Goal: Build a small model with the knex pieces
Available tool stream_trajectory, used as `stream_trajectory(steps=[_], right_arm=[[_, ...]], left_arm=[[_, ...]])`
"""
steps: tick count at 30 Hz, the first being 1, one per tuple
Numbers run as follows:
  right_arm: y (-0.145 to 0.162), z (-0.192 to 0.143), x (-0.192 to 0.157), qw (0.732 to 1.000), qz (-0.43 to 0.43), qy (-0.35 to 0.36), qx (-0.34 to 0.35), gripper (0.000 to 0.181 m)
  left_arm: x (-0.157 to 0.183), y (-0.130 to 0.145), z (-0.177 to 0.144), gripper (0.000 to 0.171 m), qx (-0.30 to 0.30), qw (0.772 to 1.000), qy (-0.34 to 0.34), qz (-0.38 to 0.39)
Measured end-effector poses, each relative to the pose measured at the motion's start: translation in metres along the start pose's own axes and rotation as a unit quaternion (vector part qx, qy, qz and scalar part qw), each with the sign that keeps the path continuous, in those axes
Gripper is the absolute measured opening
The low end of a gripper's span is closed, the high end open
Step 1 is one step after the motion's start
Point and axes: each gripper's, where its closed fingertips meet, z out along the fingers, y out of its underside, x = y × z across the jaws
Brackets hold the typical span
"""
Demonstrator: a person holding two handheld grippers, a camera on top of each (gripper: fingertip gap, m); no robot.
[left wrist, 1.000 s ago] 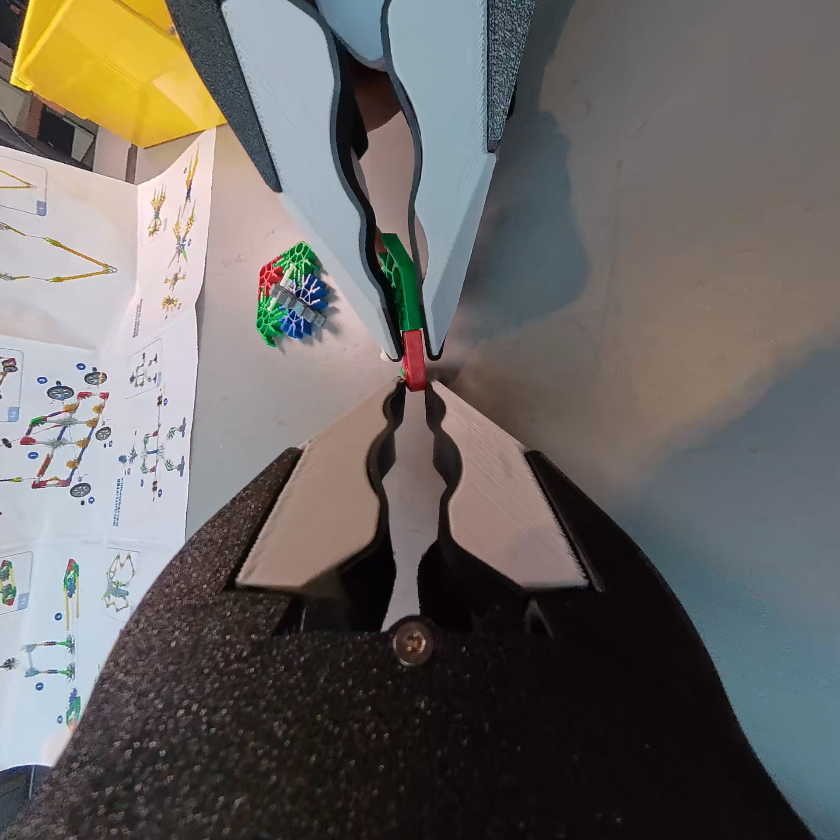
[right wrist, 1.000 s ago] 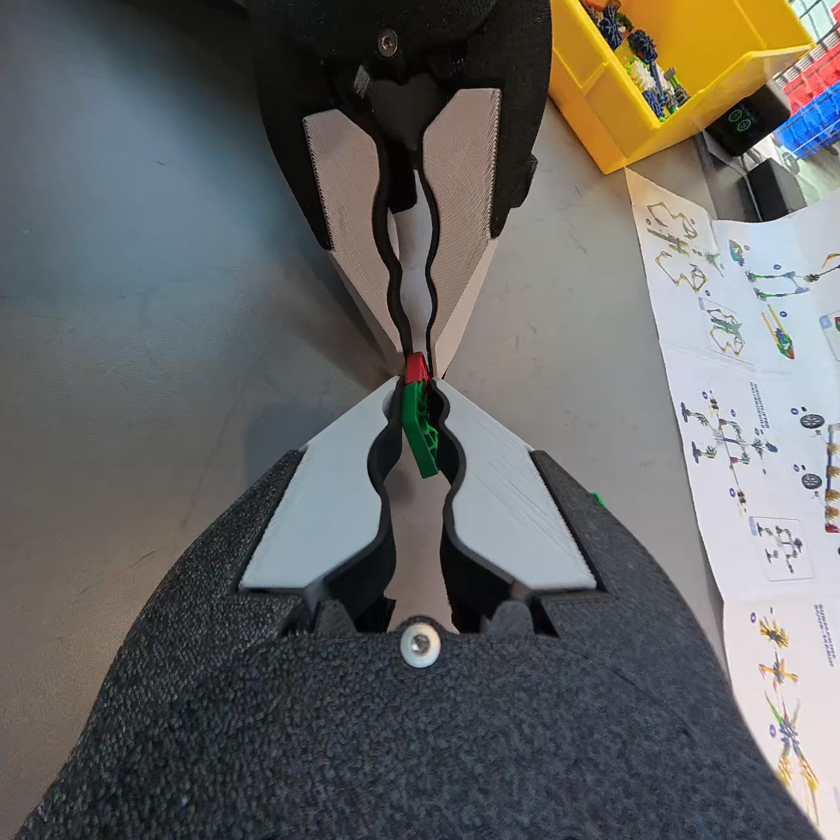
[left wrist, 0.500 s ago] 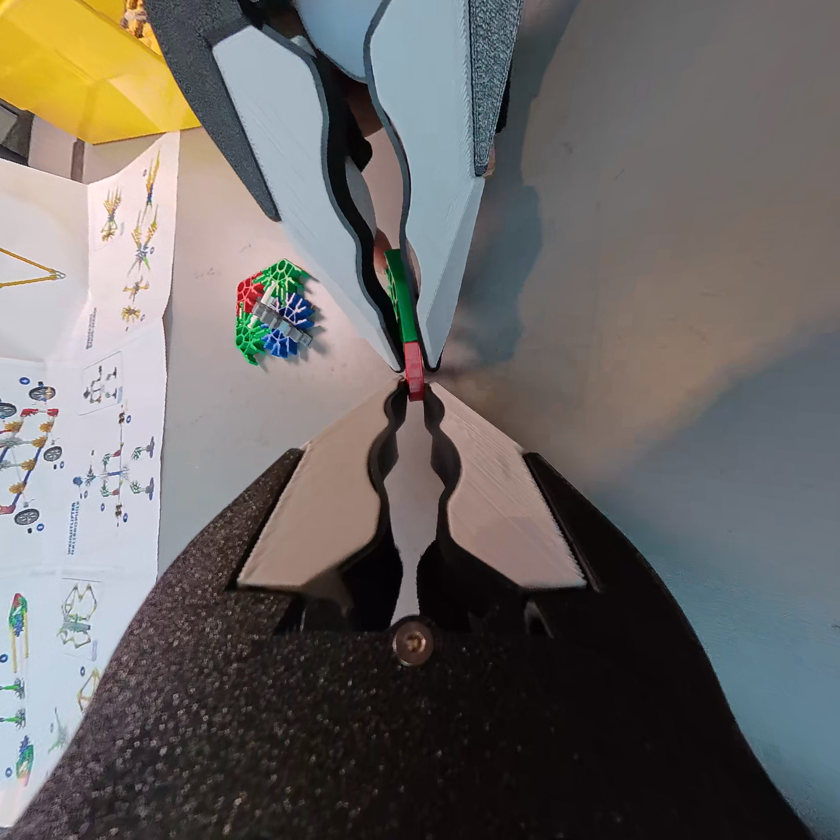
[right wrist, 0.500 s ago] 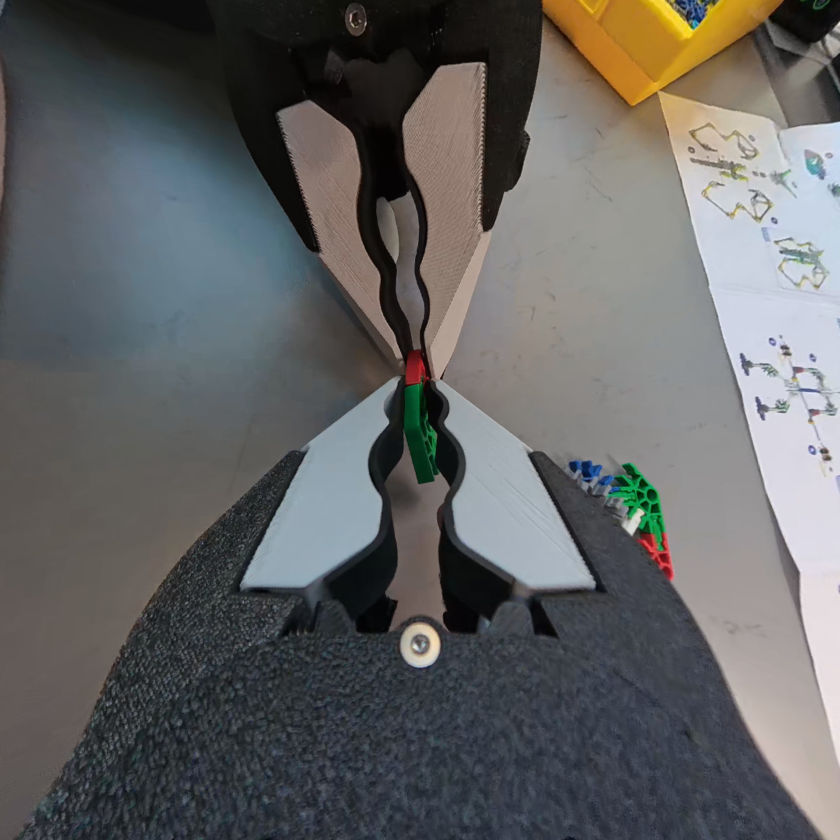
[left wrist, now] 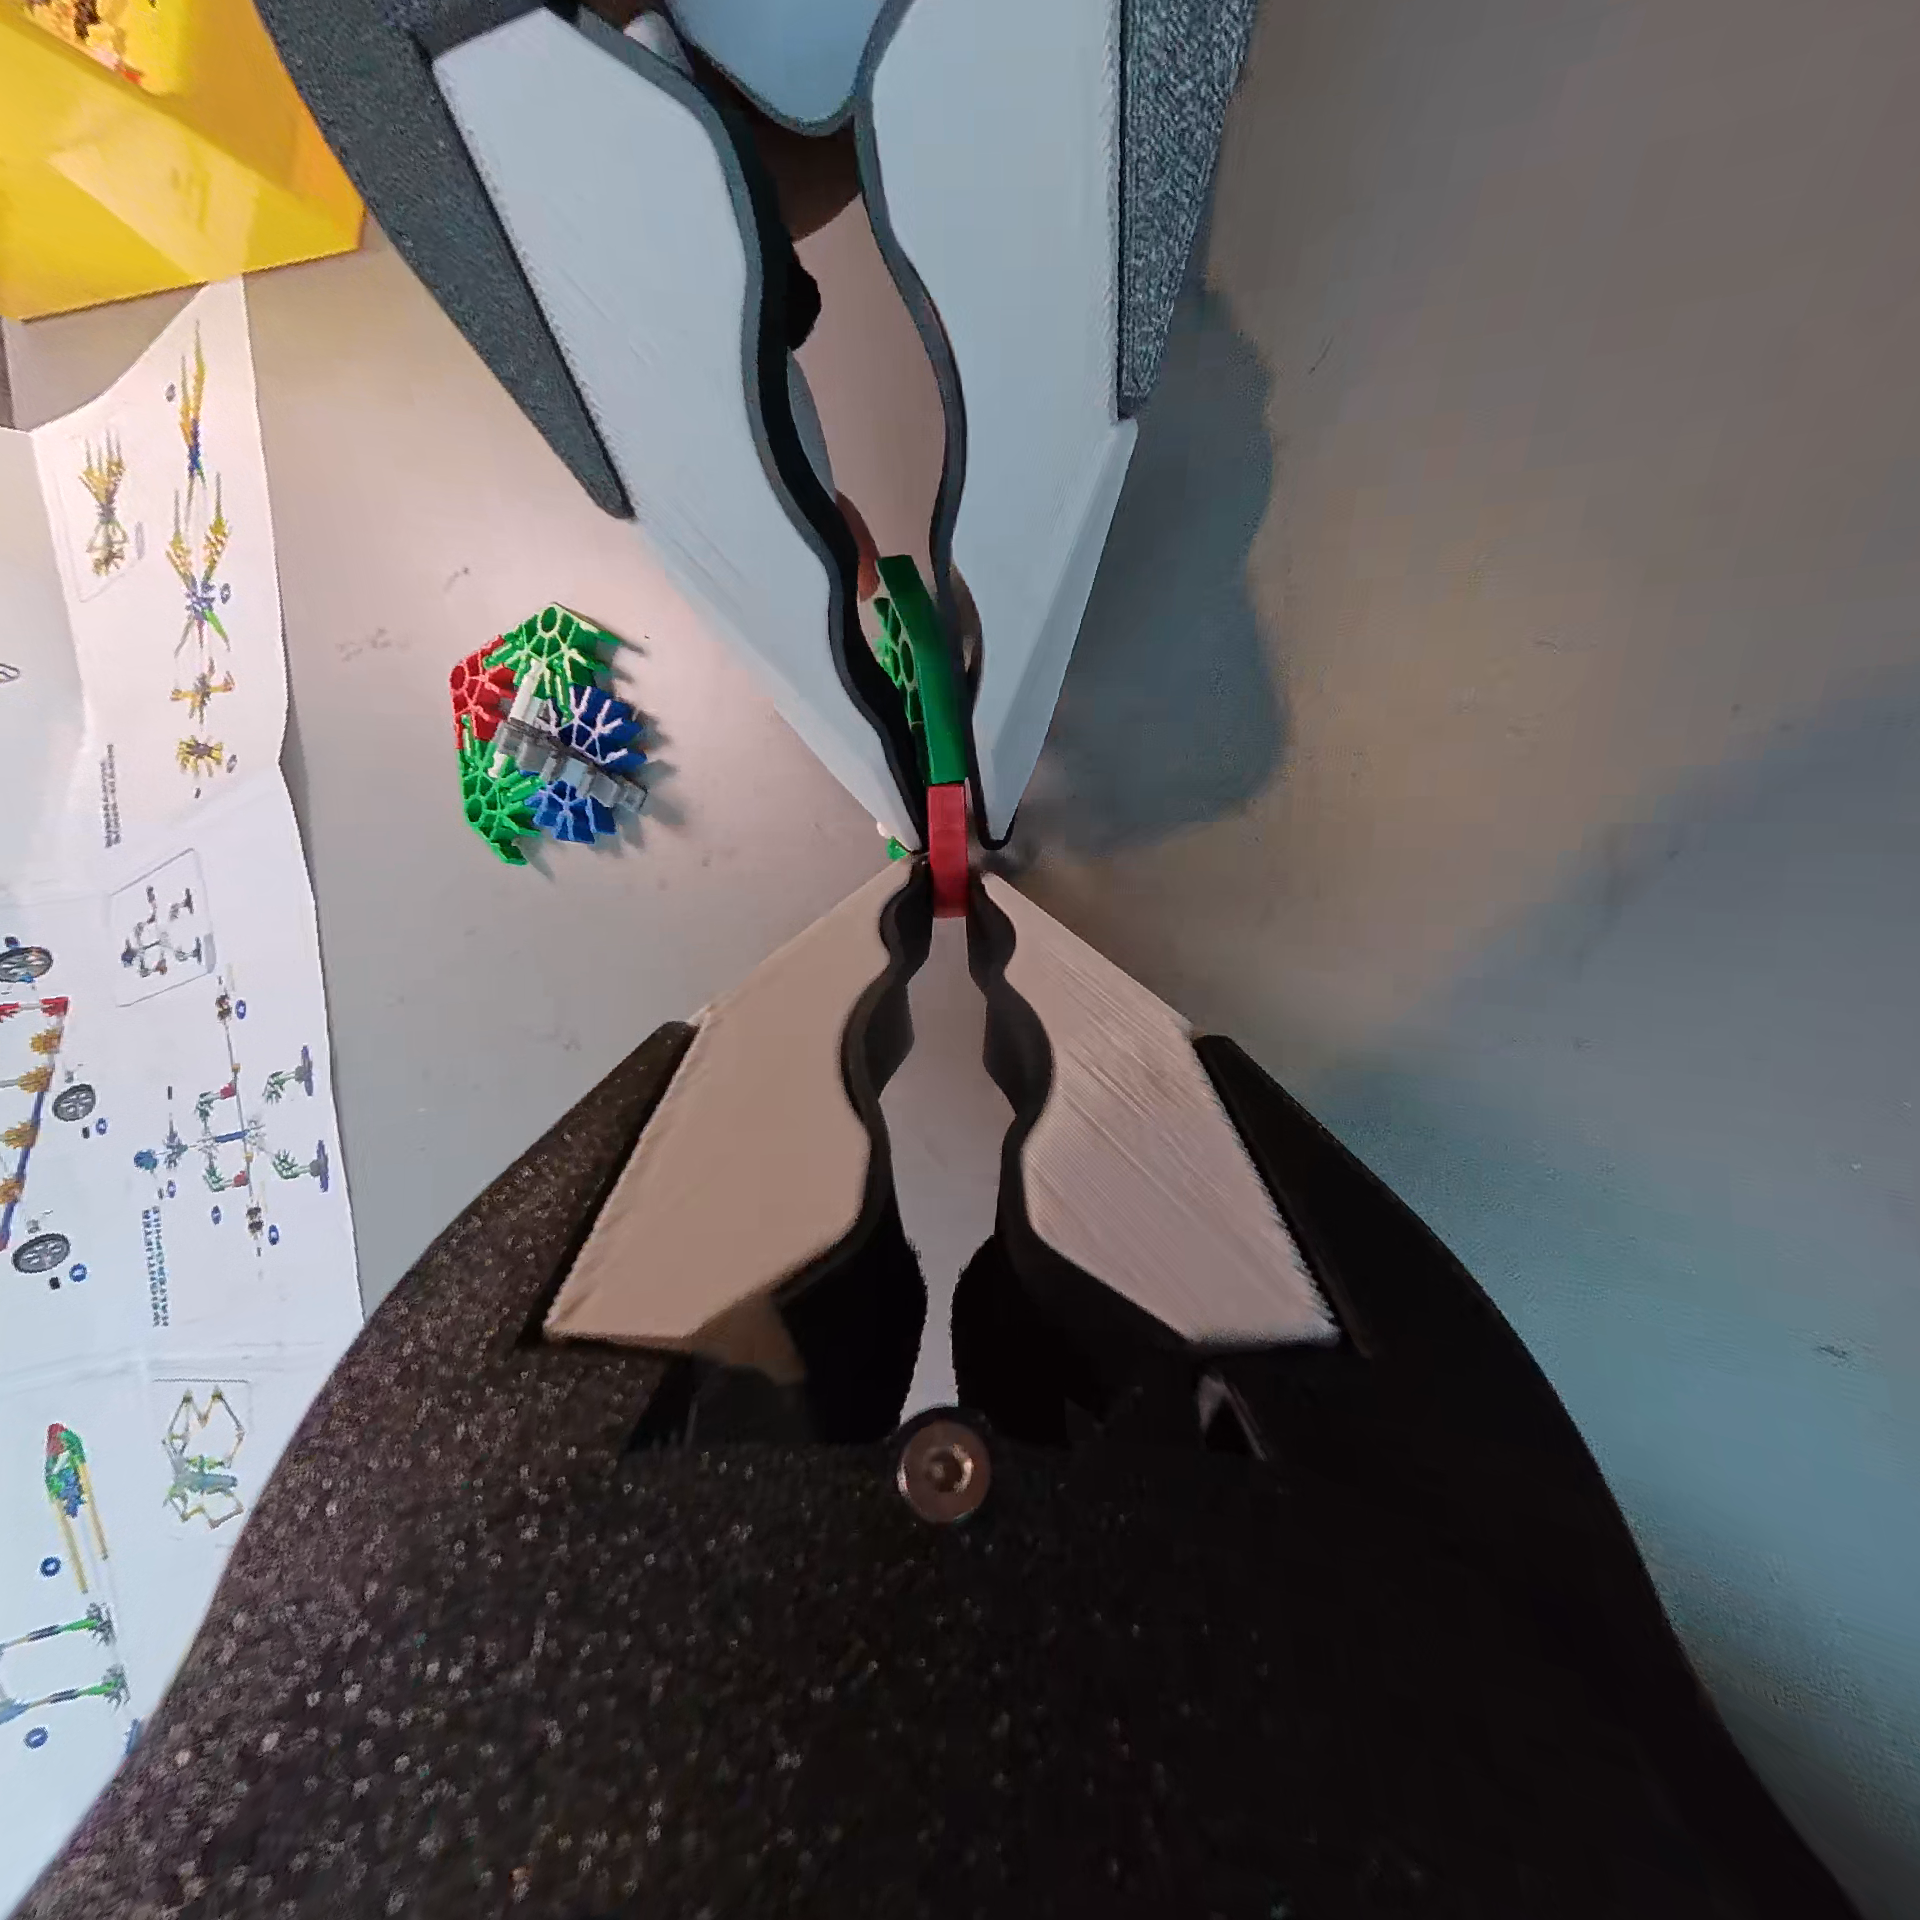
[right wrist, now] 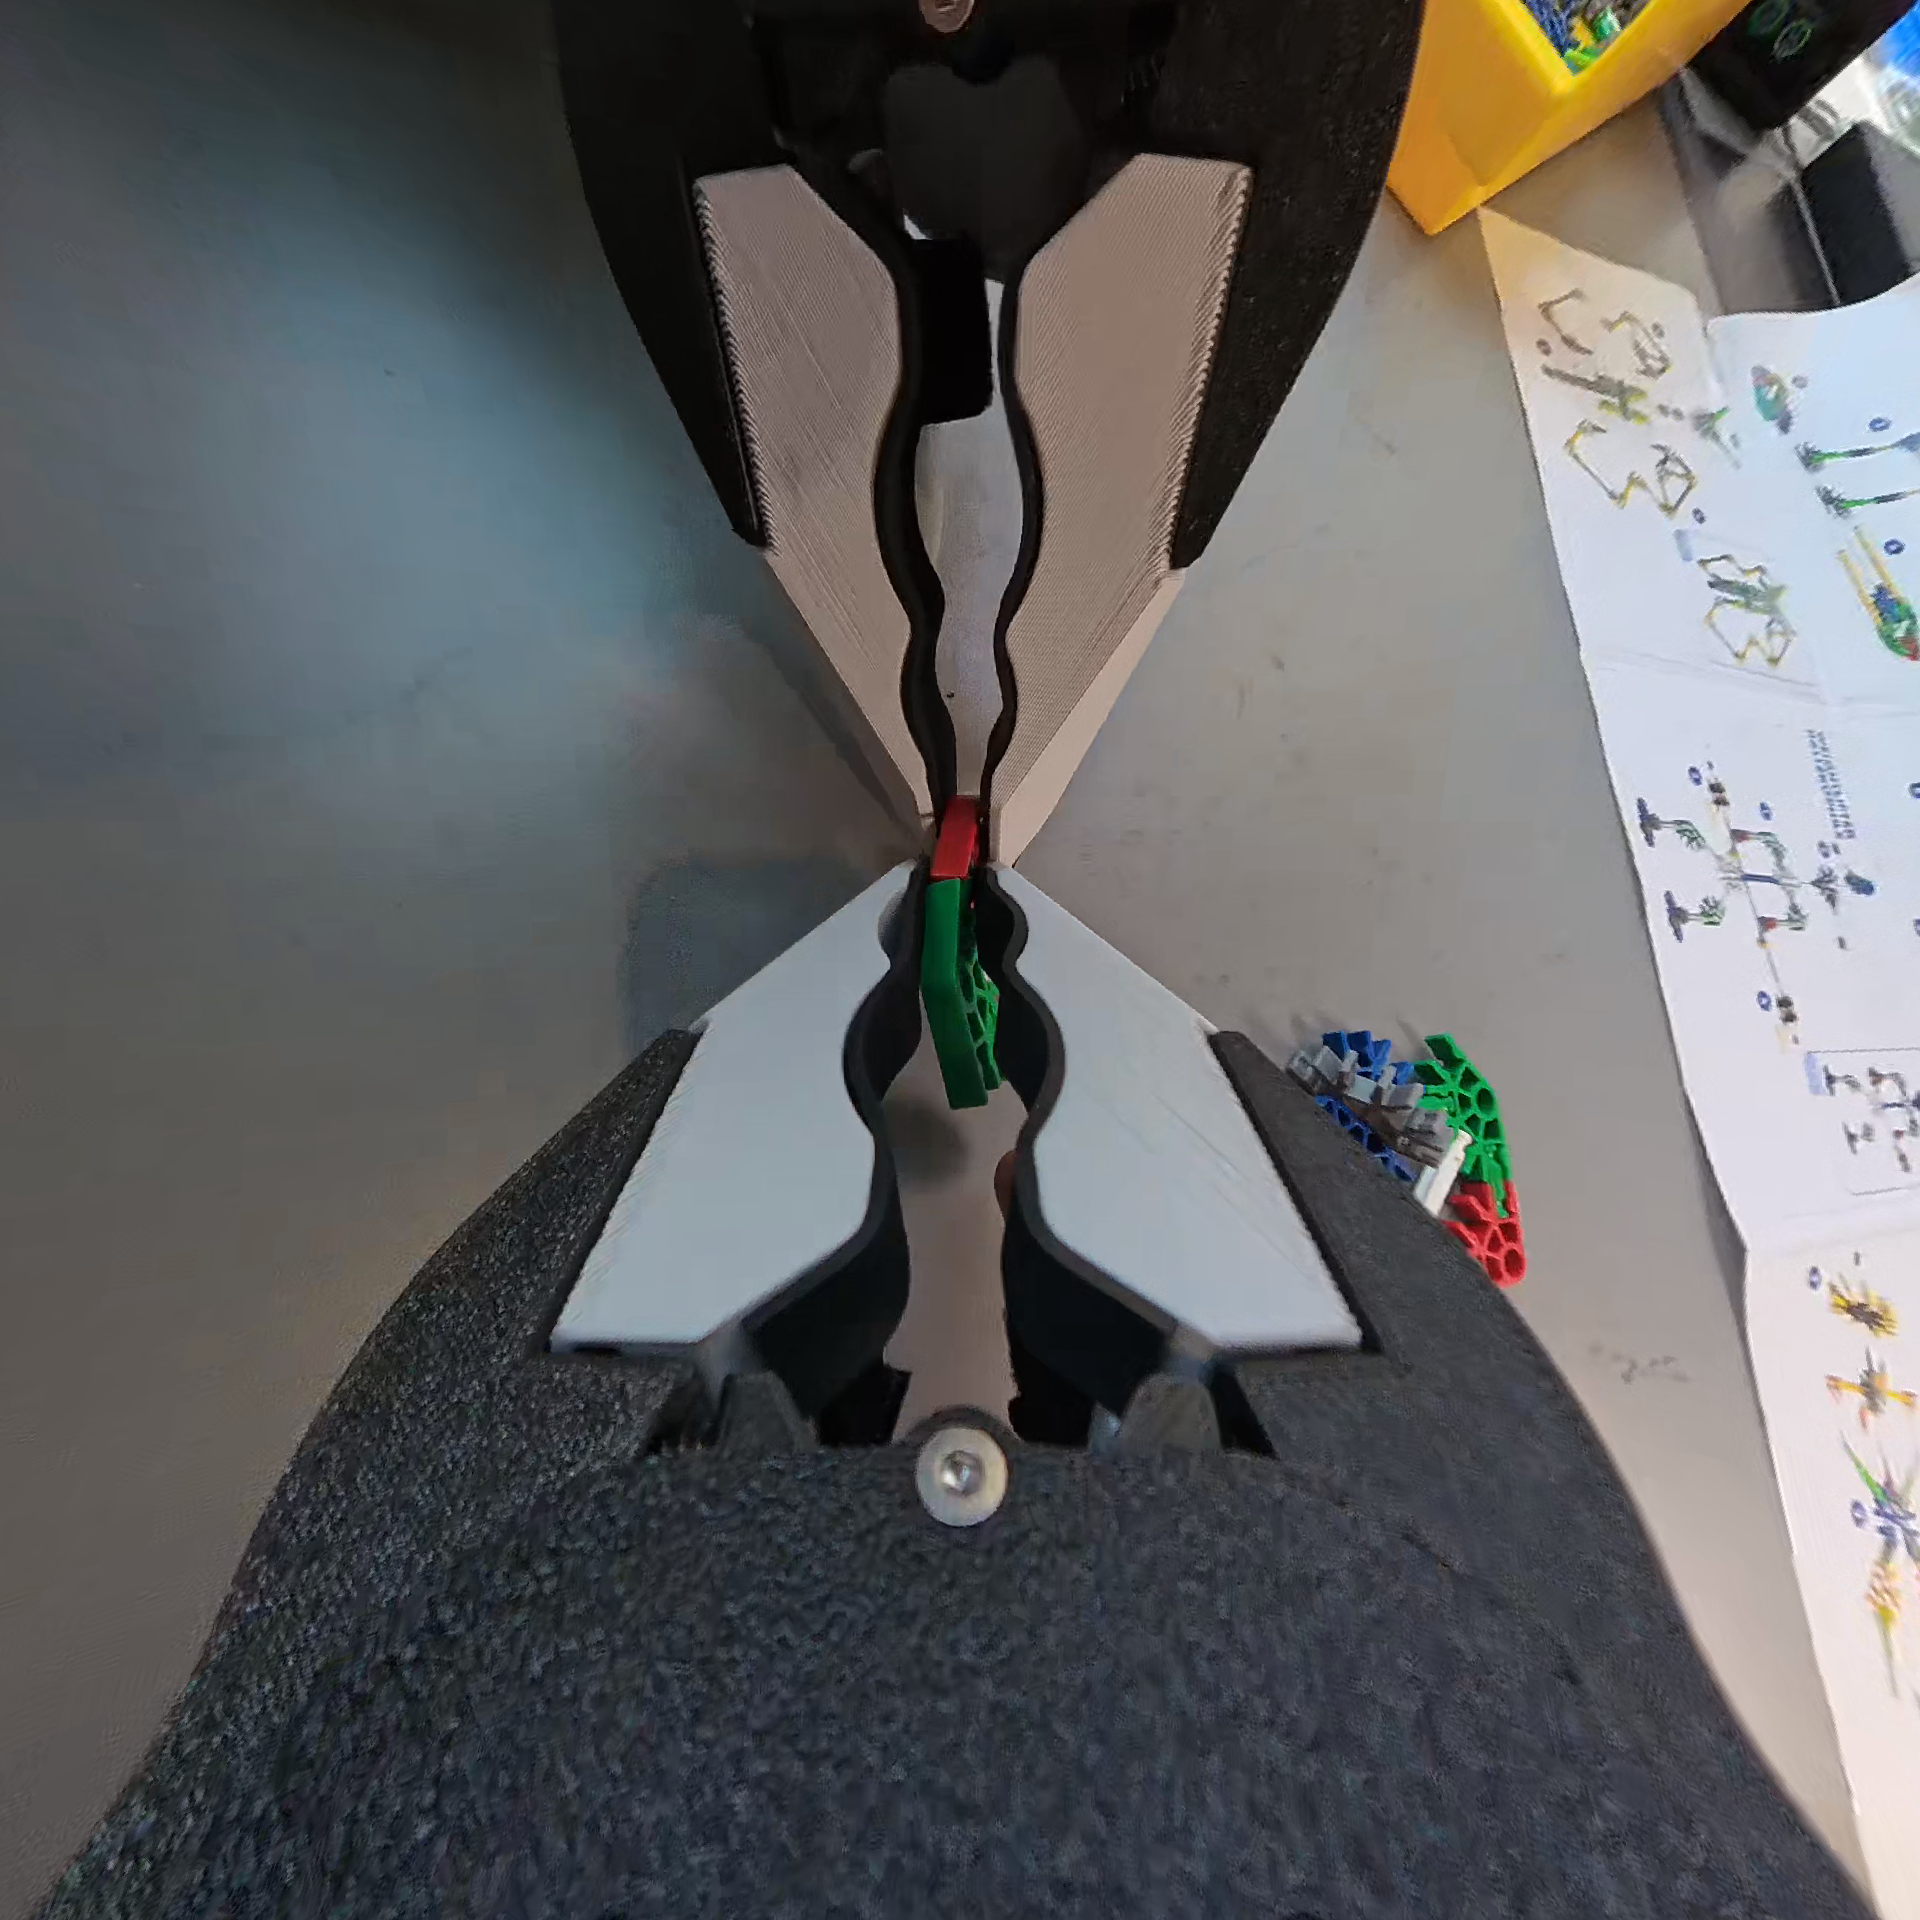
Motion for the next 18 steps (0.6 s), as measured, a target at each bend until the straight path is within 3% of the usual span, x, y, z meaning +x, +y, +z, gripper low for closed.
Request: stream_trajectory(steps=[7, 12, 18], right_arm=[[0.002, -0.002, -0.006, 0.998, 0.056, -0.040, -0.005, 0.007], [0.007, -0.001, -0.009, 0.991, 0.111, -0.075, -0.020, 0.008], [0.009, -0.002, 0.002, 0.986, 0.146, -0.083, -0.019, 0.008]], left_arm=[[0.006, -0.003, -0.001, 0.004, -0.026, 0.998, 0.060, -0.011], [0.015, -0.006, -0.003, 0.004, -0.005, 0.968, 0.213, -0.132], [0.002, -0.005, -0.003, 0.006, 0.013, 0.965, 0.198, -0.169]])
